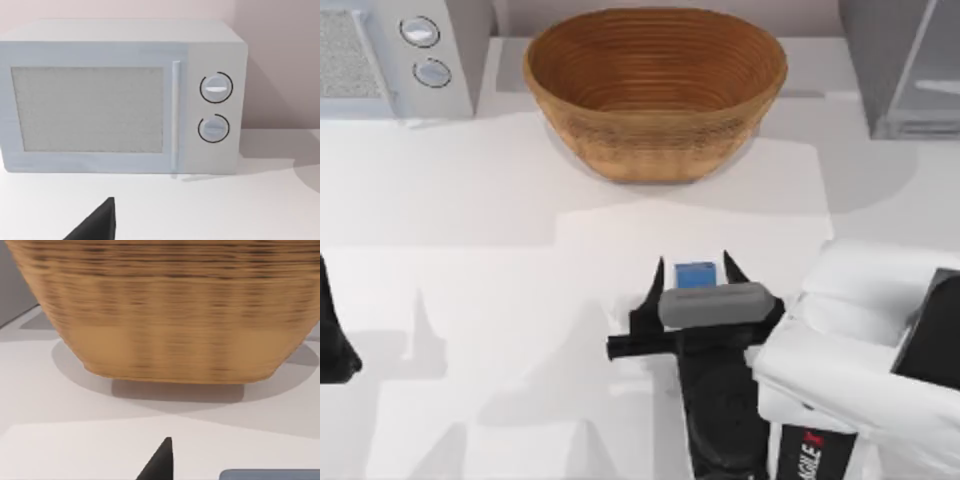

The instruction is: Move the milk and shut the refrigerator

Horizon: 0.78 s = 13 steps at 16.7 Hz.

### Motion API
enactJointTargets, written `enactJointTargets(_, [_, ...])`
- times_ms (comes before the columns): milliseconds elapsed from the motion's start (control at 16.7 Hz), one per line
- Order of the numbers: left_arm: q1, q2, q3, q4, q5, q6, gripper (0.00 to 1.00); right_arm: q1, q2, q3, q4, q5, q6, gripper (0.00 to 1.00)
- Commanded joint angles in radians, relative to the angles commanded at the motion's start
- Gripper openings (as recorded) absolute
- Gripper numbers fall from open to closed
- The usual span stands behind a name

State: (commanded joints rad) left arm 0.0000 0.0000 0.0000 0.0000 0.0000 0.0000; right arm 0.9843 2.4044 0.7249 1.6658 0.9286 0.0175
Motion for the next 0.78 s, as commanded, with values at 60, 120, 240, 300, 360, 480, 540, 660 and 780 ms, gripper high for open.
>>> enactJointTargets(60, [0.0, 0.0, 0.0, 0.0, 0.0, 0.0, 1.0, 0.0, 0.0, 0.0, 0.0, 0.0, 0.0, 0.4])
enactJointTargets(120, [0.0, 0.0, 0.0, 0.0, 0.0, 0.0, 1.0, 0.0, 0.0, 0.0, 0.0, 0.0, 0.0, 0.32])
enactJointTargets(240, [0.0, 0.0, 0.0, 0.0, 0.0, 0.0, 1.0, 0.0, 0.0, 0.0, 0.0, 0.0, 0.0, 0.17])
enactJointTargets(300, [0.0, 0.0, 0.0, 0.0, 0.0, 0.0, 1.0, 0.0, 0.0, 0.0, 0.0, 0.0, 0.0, 0.1])
enactJointTargets(360, [0.0, 0.0, 0.0, 0.0, 0.0, 0.0, 1.0, 0.0, 0.0, 0.0, 0.0, 0.0, 0.0, 0.02])
enactJointTargets(480, [0.0, 0.0, 0.0, 0.0, 0.0, 0.0, 1.0, 0.0, 0.0, 0.0, 0.0, 0.0, 0.0, 0.0])
enactJointTargets(540, [0.0, 0.0, 0.0, 0.0, 0.0, 0.0, 1.0, 0.0, 0.0, 0.0, 0.0, 0.0, 0.0, 0.0])
enactJointTargets(660, [0.0, 0.0, 0.0, 0.0, 0.0, 0.0, 1.0, 0.0, 0.0, 0.0, 0.0, 0.0, 0.0, 0.0])
enactJointTargets(780, [0.0, 0.0, 0.0, 0.0, 0.0, 0.0, 1.0, 0.0, 0.0, 0.0, 0.0, 0.0, 0.0, 0.0])
